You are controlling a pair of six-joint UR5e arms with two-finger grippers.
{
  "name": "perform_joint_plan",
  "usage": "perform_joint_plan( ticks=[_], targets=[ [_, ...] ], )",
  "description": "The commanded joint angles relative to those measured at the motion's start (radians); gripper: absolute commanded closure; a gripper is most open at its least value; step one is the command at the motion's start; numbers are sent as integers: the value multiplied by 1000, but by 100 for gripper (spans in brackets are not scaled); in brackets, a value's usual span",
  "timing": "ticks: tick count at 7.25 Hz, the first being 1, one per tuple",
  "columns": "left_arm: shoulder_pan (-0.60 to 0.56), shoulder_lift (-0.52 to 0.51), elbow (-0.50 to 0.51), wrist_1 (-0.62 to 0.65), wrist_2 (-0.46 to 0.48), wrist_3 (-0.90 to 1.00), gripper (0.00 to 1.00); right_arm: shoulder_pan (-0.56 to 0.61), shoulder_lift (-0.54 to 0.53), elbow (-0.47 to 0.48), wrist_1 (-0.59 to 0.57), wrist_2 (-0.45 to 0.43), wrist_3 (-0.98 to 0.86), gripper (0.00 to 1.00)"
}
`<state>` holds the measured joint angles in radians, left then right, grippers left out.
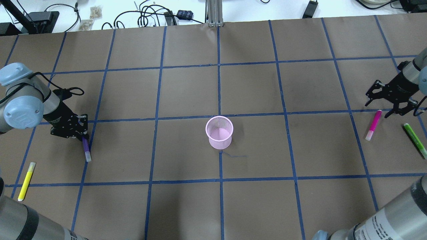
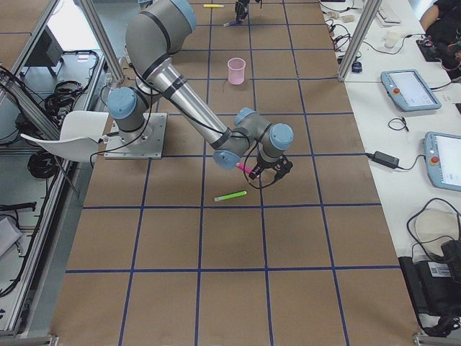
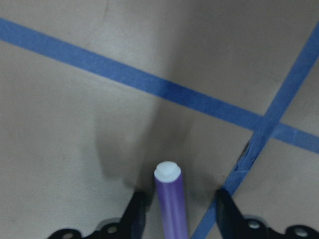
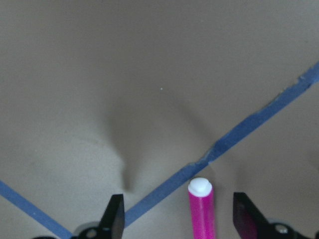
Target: Insert purple and pink pens into pink cup
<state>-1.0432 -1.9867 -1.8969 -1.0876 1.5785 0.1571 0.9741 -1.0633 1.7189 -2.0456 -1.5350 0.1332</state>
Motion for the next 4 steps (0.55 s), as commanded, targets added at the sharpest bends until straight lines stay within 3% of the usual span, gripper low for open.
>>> perform_joint_plan(
  ticks=[1, 2, 3, 4],
  targets=[
    [-6, 9, 8, 6, -6, -13, 100, 0, 0, 1, 5, 1, 0, 47],
    [-12, 16, 15, 6, -3, -14, 100, 0, 2, 2, 4, 7, -1, 61],
    [-12, 22, 19, 6, -5, -13, 100, 0, 2, 1, 7, 10, -1, 89],
    [-14, 28, 21, 8, -8, -13, 100, 0, 0, 1, 10, 15, -3, 100]
  ],
)
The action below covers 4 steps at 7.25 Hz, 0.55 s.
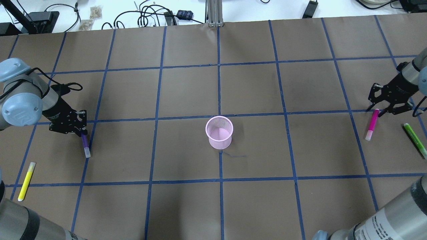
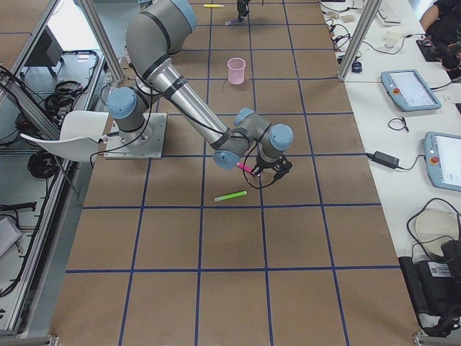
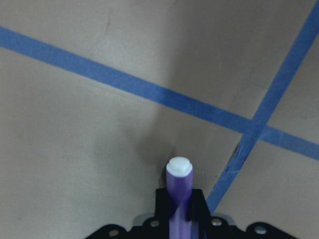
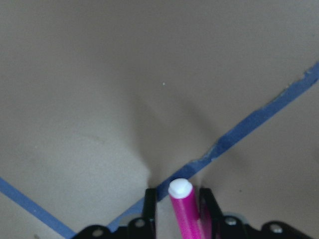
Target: Insert purple and pink pens into pink cup
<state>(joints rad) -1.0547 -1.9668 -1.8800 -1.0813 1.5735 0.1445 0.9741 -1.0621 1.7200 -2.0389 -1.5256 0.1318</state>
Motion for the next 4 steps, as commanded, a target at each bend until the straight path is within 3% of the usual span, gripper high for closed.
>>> perform_joint_plan(
  ticks=[1, 4],
  targets=[
    [-2, 11, 4, -3, -4, -2, 100, 0, -4, -3, 3, 51, 0, 100],
    [-8, 22, 4, -8, -7, -2, 100, 21, -71, -95, 58, 70, 69, 100]
  ],
)
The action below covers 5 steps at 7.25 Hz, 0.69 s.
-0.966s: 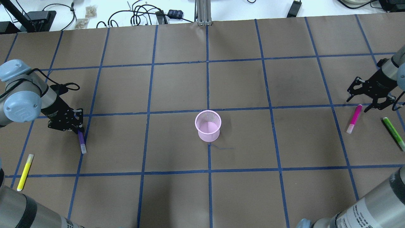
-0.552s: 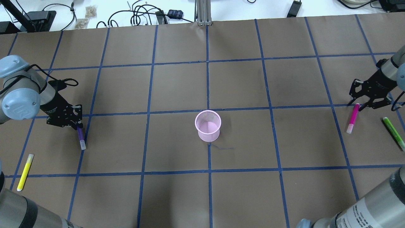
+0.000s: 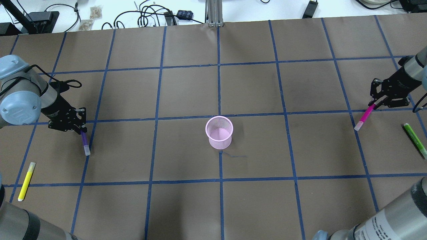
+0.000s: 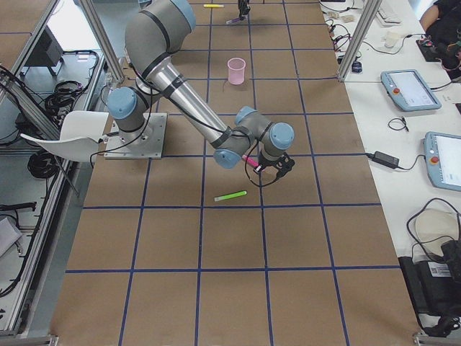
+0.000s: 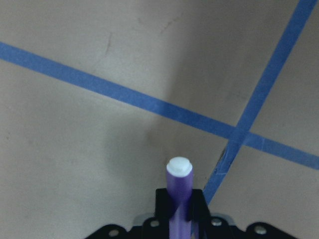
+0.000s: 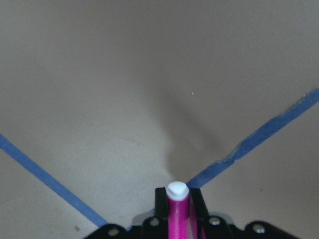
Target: Insert purple and pink pens into pink cup
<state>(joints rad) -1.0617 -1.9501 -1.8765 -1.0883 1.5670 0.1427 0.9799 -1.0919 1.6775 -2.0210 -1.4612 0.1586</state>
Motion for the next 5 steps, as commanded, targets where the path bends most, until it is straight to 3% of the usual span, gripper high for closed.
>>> perform_joint_plan(
  ticks=[1, 4, 5],
  targets=[
    [-1, 8, 0, -1, -2, 0, 100, 79, -86, -100, 94, 6, 71, 100],
    [-6, 58, -1, -5, -109, 1, 100, 422, -227, -128, 85, -19, 396, 100],
    [-33, 77, 0, -5, -134, 5, 100, 563, -244, -128, 24, -125, 501, 100]
  ],
)
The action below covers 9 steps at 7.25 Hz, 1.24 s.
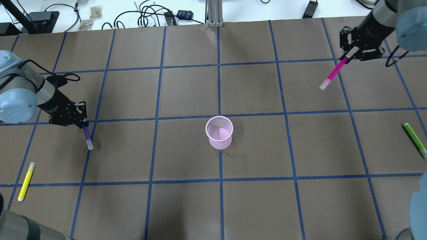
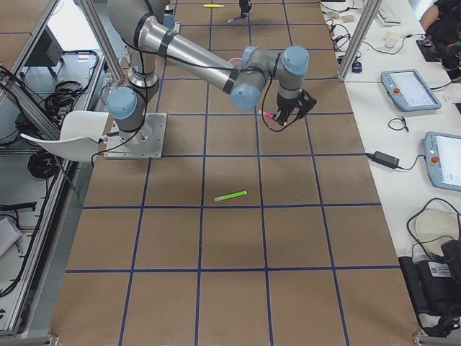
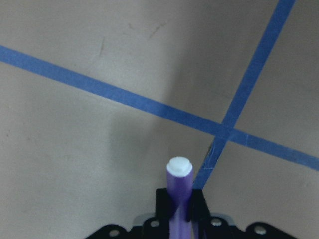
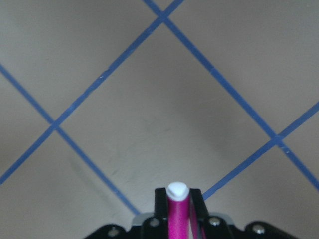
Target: Insert purple and pink pens into pink cup
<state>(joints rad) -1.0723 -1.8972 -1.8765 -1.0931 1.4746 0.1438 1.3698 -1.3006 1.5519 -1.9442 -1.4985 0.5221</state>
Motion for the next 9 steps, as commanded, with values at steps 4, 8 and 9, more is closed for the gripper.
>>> perform_joint_plan(
  ticks=[4, 8, 9],
  targets=[
    [-81, 104, -4, -2, -123, 19, 100, 558, -20, 2, -104, -394, 430, 100],
    [-135, 161, -16, -4, -166, 17, 100, 748, 38, 42, -130, -612, 620, 100],
    [-152, 167, -15, -4, -165, 16, 100, 774, 61, 66, -184, -658, 633, 100]
  ],
)
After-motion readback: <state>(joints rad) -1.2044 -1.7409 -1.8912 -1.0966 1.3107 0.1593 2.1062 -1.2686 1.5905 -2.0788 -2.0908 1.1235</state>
